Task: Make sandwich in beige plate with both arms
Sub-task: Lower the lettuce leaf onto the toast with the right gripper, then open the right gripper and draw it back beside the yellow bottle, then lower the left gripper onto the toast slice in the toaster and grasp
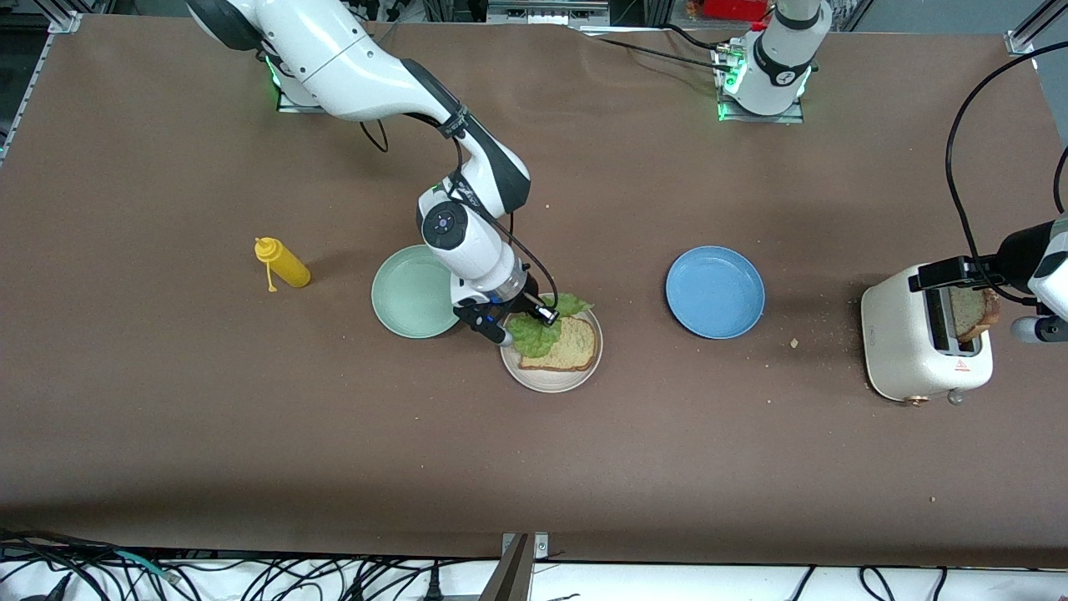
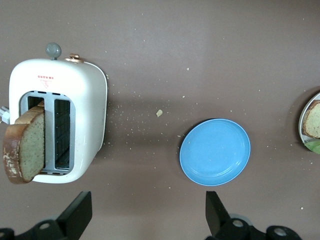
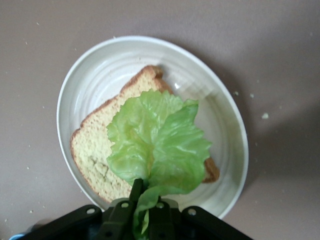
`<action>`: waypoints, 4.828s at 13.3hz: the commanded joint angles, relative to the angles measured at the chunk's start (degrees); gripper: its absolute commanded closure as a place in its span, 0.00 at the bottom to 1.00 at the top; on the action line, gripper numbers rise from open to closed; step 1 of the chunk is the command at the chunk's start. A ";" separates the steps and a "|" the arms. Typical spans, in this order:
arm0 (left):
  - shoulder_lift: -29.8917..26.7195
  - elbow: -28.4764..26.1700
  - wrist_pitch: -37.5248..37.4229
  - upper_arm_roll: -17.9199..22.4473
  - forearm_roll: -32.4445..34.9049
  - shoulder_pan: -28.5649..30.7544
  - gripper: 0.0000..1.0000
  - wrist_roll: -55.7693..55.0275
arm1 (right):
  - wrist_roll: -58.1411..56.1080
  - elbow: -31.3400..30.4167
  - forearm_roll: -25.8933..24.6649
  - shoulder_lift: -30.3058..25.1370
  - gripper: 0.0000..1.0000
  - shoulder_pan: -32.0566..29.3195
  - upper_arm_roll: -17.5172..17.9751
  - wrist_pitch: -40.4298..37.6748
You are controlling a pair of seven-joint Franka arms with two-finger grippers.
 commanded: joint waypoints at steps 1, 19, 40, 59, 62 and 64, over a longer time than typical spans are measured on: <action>-0.35 0.11 0.11 -0.18 1.49 -0.04 0.00 0.07 | 0.69 2.43 -1.49 2.20 0.55 0.32 -0.40 0.07; -0.26 0.02 0.11 -0.18 1.48 -0.13 0.00 0.07 | -23.36 4.10 -6.85 -27.49 0.00 -23.65 -2.15 -64.08; -0.61 -1.90 1.50 0.09 2.71 4.52 0.00 1.99 | -55.30 -11.99 -18.28 -43.06 0.01 -35.63 -3.91 -52.67; 2.29 -20.63 23.32 0.09 5.79 17.27 0.94 17.03 | -53.72 -10.84 -16.08 -42.62 0.00 -35.63 -3.91 -52.41; 2.55 -19.15 20.08 0.26 9.02 16.84 1.00 17.47 | -53.89 -10.93 -16.08 -42.44 0.00 -35.63 -3.91 -52.05; 2.20 -15.20 14.29 -0.26 13.87 16.48 1.00 17.56 | -54.24 -10.93 -16.08 -42.44 0.00 -35.63 -3.91 -52.05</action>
